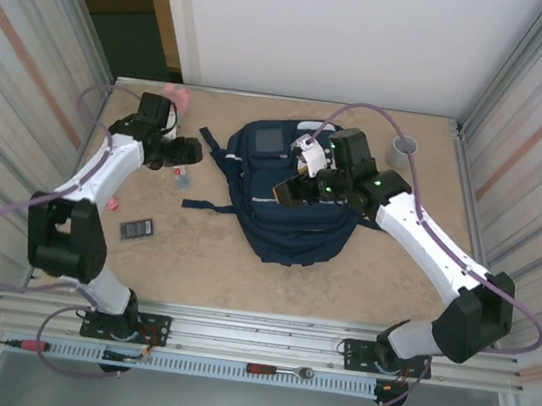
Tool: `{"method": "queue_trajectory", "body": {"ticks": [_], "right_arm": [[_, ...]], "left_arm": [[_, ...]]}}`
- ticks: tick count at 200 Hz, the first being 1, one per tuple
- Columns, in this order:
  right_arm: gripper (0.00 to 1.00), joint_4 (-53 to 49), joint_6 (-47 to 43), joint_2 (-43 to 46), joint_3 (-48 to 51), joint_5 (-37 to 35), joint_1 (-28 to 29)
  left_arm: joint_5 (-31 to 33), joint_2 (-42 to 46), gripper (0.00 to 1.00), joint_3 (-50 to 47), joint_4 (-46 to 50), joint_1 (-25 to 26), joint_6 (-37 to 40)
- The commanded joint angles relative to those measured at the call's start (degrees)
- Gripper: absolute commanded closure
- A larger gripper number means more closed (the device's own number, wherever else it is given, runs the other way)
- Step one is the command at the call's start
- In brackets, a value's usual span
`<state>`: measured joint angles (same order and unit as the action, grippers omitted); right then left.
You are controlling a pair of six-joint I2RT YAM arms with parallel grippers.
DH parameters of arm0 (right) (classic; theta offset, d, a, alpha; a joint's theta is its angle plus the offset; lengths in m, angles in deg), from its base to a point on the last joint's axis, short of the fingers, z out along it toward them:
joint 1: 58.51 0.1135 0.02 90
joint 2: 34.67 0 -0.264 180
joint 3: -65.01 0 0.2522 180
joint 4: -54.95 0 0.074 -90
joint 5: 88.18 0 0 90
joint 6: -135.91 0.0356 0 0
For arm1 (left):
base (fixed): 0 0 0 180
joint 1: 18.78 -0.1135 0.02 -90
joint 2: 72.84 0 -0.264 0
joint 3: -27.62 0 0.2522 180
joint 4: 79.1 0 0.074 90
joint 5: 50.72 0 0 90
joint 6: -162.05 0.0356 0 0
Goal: Pack the student bag
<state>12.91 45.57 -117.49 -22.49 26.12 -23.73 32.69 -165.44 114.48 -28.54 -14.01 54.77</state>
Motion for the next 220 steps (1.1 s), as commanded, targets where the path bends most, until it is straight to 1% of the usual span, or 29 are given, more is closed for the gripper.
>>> {"method": "queue_trajectory", "body": {"ticks": [1,36,75,109,123,146,165,189,220], "right_arm": [[0.27,1.6,3.8,-1.2,-2.4,0.9,1.1],[0.27,1.9,5.1,-2.2,-2.5,0.7,1.7],[0.27,2.5,5.3,-2.4,-1.7,0.8,1.8],[0.27,2.5,5.4,-3.1,-2.0,1.0,1.8],[0.27,2.5,5.4,-3.2,-2.0,1.1,1.8],[0.27,2.3,4.9,-2.8,-1.8,0.8,1.7],[0.27,2.0,4.5,-2.5,-1.6,0.7,1.6],[0.28,2.0,4.4,-2.2,-1.3,0.7,1.4],[0.28,2.4,4.7,-2.0,-1.3,1.1,1.4]], "left_arm": [[4.2,-4.2,0.25,1.6,6.1,-0.7,-1.0],[7.4,-11.2,0.26,4.3,6.8,-0.7,-0.5],[6.3,-16.4,0.25,8.4,6.5,-0.3,0.1],[7.4,-21.1,0.26,12.1,7.0,0.9,0.3],[8.8,-23.1,0.27,13.6,7.9,1.5,0.6],[11.5,-25.6,0.32,14.8,9.6,2.0,0.8],[12.8,-26.4,0.36,14.1,9.8,2.0,1.0],[13.3,-26.2,0.46,12.5,9.2,1.8,1.4],[13.0,-24.4,0.53,10.0,8.5,1.8,1.7]]}}
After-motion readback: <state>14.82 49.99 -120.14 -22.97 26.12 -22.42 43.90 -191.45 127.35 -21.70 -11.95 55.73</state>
